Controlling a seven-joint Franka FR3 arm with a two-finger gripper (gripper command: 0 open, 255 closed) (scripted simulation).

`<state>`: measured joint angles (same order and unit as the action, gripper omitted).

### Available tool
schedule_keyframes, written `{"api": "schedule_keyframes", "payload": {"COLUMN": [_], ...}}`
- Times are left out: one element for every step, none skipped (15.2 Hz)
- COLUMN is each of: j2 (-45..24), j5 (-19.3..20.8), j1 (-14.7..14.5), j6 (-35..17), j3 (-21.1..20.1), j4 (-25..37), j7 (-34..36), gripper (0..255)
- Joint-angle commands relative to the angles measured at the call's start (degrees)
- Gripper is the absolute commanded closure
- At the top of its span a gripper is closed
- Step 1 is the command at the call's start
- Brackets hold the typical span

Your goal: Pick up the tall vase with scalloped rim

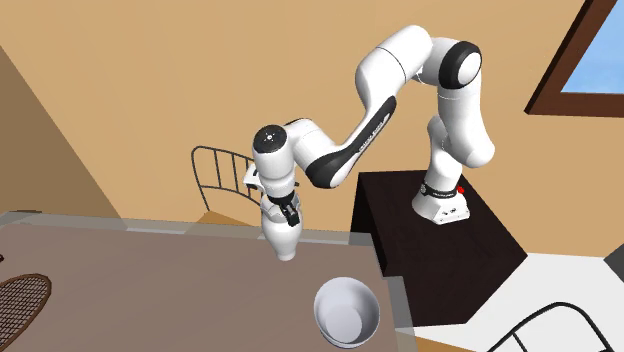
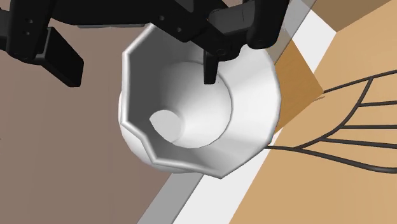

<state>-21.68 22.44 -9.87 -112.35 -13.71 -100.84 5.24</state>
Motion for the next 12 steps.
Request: {"api": "schedule_keyframes", "payload": {"j2": [-0.97, -1.33, -1.70, -2.08, -2.29, -2.30, -2.23, -2.23, -2.24, -2.25, -2.25, -2.25], "j5": [0.43, 0.61, 0.79, 0.97, 1.08, 1.08, 1.07, 1.06, 1.06, 1.06, 1.06, 1.06], "j1": [-0.20, -0.22, -0.25, -0.27, -0.29, -0.29, -0.25, -0.25, -0.25, -0.25, -0.25, -0.25], "j6": [-0.98, -1.56, -2.13, -2.70, -3.04, -3.03, -3.08, -3.03, -3.01, -3.01, -3.00, -3.01], "j3": [0.08, 0.15, 0.22, 0.29, 0.33, 0.33, 0.33, 0.33, 0.33, 0.33, 0.33, 0.33], "j4": [-0.15, -0.41, -0.66, -0.90, -1.04, -1.03, -1.13, -1.07, -1.05, -1.04, -1.03, -1.04], "j7": [0.54, 0.78, 1.01, 1.24, 1.38, 1.38, 1.34, 1.32, 1.31, 1.31, 1.32, 1.32], "gripper": [0, 0, 0, 0, 0, 0, 255, 255, 255, 255, 255, 255]}}
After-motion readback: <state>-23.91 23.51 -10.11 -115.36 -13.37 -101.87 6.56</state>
